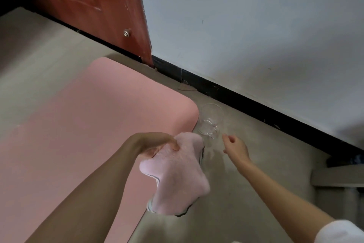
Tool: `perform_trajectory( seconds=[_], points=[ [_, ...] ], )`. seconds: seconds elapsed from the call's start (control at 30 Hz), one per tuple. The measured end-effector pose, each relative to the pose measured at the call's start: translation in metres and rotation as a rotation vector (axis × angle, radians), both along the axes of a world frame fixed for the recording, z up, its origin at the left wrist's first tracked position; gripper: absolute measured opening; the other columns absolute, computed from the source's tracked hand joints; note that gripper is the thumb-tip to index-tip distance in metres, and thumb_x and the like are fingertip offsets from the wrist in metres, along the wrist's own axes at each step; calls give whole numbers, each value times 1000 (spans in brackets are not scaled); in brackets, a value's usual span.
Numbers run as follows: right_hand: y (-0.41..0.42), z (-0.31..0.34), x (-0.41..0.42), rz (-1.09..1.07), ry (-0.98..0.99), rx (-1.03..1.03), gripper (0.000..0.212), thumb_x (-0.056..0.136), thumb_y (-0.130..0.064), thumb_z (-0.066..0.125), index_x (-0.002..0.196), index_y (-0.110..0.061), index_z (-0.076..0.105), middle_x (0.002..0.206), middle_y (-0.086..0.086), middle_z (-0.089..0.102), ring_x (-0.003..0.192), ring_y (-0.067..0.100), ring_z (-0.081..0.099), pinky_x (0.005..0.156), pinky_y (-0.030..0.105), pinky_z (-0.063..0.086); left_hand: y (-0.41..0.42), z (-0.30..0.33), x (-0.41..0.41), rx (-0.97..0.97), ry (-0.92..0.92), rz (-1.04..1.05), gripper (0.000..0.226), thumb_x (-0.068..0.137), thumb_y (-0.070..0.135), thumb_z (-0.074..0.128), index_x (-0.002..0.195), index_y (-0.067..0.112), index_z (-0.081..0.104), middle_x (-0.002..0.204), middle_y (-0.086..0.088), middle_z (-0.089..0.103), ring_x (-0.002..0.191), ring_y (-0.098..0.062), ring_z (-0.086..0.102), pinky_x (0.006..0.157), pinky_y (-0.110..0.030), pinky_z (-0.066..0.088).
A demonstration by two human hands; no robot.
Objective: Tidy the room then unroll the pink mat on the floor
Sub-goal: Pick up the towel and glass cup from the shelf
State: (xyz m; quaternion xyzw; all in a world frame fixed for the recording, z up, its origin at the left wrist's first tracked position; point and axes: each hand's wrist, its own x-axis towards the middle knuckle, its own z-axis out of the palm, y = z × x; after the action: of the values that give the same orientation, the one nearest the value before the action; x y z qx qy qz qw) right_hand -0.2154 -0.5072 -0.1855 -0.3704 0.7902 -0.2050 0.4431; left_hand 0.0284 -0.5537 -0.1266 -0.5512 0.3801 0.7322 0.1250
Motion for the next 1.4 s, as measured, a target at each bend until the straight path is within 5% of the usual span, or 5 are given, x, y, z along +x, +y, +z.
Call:
perform_trajectory(
  seconds=[0.27,0.4,0.7,1.1,1.4],
  points=[
    [33,31,9,214,-999,180,58,82,-62,46,124,-23,56,116,-3,68,107,9,64,85,21,52,-3,1,-28,-270,147,276,41,94,28,51,131,11,42,132,-12,50,122,-30,49,109,-45,38],
    [31,26,15,258,-1041,247,79,51,-29,86,121,-10,55,108,8,70,97,20,68,80,28,57,-1,-9,-37,-417,-12,390,37,94,28,50,124,6,46,120,-12,51,105,-24,51,96,-39,45],
    [4,30,31,-103,-978,252,22,85,-14,45,71,-3,59,49,7,65,46,16,63,52,21,50,14,-26,2,-12,203,465,70,70,45,74,124,7,54,119,-13,66,111,-28,62,99,-41,47],
    [2,-33,19,34,-3,95,41,88,-33,49,120,-7,51,118,17,61,109,33,58,86,36,45,27,-72,-41,-501,-398,-125,85,91,42,51,149,28,-10,159,-15,-1,145,-40,11,117,-53,18],
    [46,-54,26,934,599,-35,64,87,-40,29,146,-18,26,155,17,23,141,42,24,111,57,27,54,-107,-41,-813,-574,-767,66,95,53,27,146,39,-12,159,4,-18,147,-27,-15,118,-58,4]
  ],
)
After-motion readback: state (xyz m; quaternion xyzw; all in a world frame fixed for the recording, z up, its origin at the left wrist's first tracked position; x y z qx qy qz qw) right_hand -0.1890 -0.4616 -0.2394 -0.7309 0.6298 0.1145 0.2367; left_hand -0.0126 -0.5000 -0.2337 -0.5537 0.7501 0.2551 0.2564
